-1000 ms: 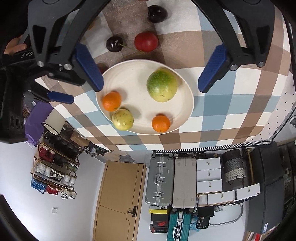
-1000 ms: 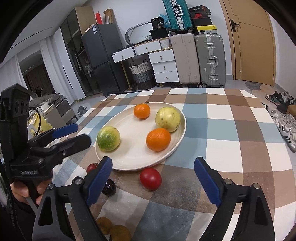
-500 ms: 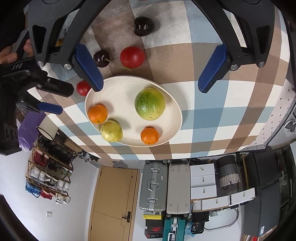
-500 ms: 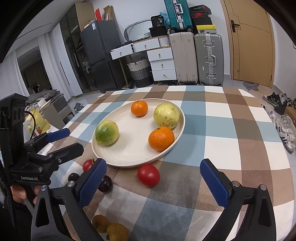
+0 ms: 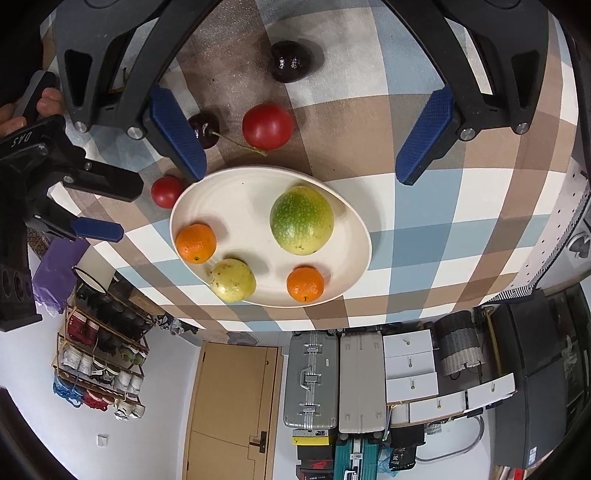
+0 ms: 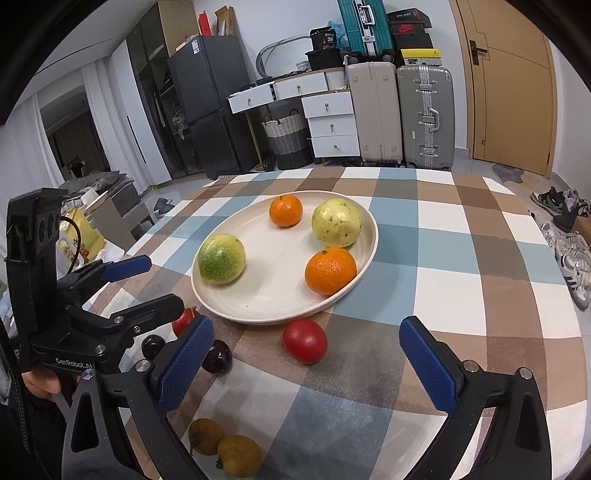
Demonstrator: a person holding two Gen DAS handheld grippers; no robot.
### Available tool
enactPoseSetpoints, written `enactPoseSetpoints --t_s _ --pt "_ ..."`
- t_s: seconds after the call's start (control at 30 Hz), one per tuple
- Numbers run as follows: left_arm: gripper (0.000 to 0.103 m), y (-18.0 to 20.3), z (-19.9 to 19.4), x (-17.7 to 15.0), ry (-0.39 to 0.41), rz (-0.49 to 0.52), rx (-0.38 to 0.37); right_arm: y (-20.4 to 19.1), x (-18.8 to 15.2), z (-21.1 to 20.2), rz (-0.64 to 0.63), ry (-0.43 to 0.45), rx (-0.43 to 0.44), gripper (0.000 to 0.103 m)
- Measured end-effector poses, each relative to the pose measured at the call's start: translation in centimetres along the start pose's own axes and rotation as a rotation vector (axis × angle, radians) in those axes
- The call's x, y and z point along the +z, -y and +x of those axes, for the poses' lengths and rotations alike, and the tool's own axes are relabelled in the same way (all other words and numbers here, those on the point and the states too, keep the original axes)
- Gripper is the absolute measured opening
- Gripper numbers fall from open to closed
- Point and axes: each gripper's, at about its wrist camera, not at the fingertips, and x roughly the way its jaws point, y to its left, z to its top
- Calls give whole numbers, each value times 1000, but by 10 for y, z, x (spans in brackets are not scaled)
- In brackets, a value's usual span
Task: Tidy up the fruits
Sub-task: 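Move both tools back toward the red tomatoes beside the plate, then grasp a red tomato with the left tool while the right tool grasps the other tomato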
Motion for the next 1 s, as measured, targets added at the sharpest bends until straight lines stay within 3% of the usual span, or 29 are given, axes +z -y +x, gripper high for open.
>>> enactPoseSetpoints --t_s 0.33,0.5,0.73,0.8,1.0 --pt "102 3 10 -4 -51 27 2 -3 -6 14 -13 -88 16 101" --pt "102 0 16 -5 -92 15 -19 -2 -9 22 -21 -118 1 83" --pt "101 -3 7 -14 -89 3 -40 -1 -11 27 -22 -135 10 74" --pt "101 -3 7 -15 -90 4 -40 -2 -11 28 -27 -135 14 65" --pt "97 -1 9 -19 -114 17 -35 0 -10 31 4 -146 30 60"
